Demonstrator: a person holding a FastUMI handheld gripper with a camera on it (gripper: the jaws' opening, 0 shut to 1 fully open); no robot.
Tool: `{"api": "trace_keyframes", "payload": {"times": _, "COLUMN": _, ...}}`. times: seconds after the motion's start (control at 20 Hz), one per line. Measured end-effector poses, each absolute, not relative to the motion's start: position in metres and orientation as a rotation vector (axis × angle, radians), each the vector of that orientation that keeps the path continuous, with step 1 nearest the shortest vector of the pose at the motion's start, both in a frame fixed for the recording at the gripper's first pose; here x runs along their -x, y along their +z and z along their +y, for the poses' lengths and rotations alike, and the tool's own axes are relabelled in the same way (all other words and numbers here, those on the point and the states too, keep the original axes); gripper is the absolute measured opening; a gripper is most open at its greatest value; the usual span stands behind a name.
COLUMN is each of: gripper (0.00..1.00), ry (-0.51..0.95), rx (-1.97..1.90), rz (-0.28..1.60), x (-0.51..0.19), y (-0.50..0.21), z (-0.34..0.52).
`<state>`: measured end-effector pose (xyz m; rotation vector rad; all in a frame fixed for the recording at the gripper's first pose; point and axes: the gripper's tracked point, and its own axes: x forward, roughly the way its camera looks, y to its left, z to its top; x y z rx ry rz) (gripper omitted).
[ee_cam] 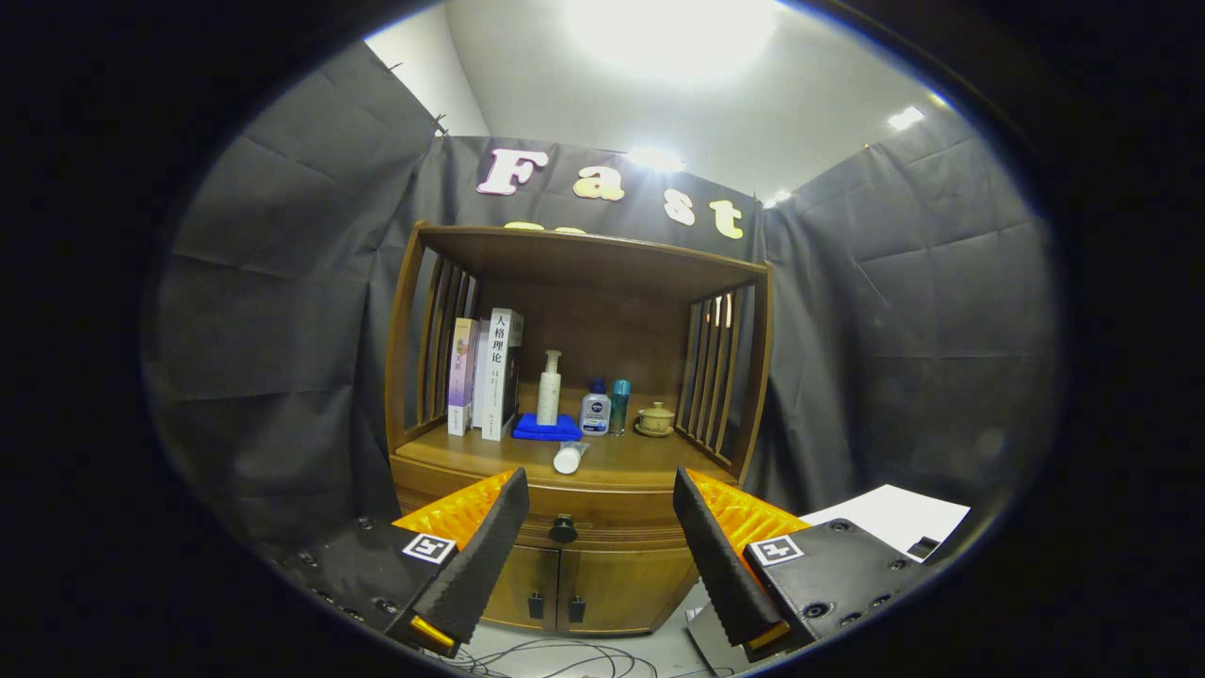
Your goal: Pull open the drawer, take out the items inside it, and place them on the countertop above the cabinet.
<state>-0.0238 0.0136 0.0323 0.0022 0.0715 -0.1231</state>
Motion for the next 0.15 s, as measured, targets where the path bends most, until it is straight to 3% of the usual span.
{"api": "trace_keyframes", "payload": {"times": 0.15, "gripper": 0.98, "ry": -0.131, "rx": -0.049, "rz": 0.058, "x": 0.0268, "y": 0.0396, "z": 0.0124}}
